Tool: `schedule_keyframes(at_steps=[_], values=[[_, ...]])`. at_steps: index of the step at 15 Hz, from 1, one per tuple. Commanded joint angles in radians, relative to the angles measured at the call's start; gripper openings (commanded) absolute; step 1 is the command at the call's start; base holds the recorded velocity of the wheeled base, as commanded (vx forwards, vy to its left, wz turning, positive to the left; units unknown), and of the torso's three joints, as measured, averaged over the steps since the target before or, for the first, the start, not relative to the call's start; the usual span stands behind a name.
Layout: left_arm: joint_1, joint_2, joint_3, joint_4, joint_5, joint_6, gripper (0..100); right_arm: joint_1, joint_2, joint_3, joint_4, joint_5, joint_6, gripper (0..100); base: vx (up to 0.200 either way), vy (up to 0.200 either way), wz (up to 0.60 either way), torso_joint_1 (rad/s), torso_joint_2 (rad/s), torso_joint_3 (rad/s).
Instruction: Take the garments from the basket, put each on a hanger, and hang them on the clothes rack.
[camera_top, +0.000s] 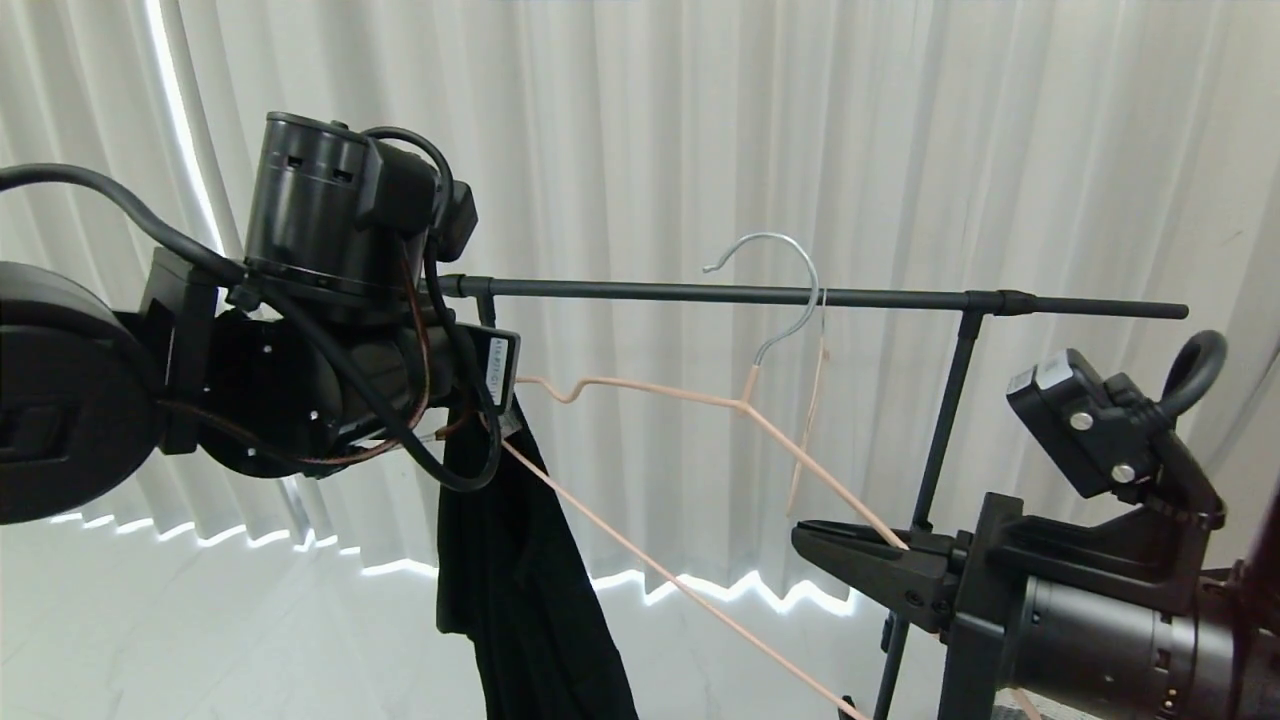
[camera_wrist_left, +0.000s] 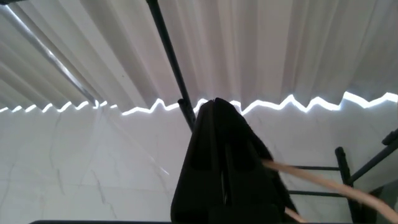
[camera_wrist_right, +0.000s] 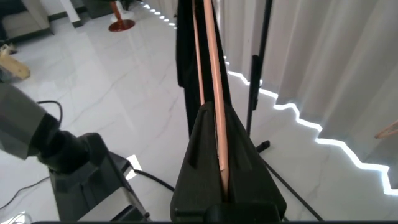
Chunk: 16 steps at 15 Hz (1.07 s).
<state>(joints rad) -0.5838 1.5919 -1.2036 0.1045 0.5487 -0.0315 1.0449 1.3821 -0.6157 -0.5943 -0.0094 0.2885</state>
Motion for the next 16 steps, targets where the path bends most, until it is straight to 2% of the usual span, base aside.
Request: schedule_keyframes(at_steps=[1,7,9,13,16], values=[[-0.014,-0.013,0.001,0.000,0.000,-0.001,0,-0.020,0.040,-0.013,-0.009,-0.003,0.000,0,0.000,0.000,0.00,0.000,0.00,0.000],[-0.067,-0.017,-0.005,-0.002,-0.015,-0.010,0,-0.019,0.064,-0.052,-0.010,0.002,0.000,0,0.000,0.000,0.00,0.000,0.00,0.000],[-0.110,-0.018,-0.025,-0.002,-0.059,-0.041,0,-0.019,0.074,-0.058,-0.010,0.009,0.000,0,0.000,0.000,0.00,0.000,0.00,0.000],[-0.175,-0.018,-0.091,0.000,-0.168,-0.041,0,-0.019,0.109,-0.064,-0.010,0.039,0.000,0,0.000,0.000,0.00,0.000,0.00,0.000],[-0.229,-0.017,-0.111,0.000,-0.184,-0.041,0,-0.019,0.140,-0.093,-0.012,0.037,0.000,0,0.000,0.000,0.00,0.000,0.00,0.000]])
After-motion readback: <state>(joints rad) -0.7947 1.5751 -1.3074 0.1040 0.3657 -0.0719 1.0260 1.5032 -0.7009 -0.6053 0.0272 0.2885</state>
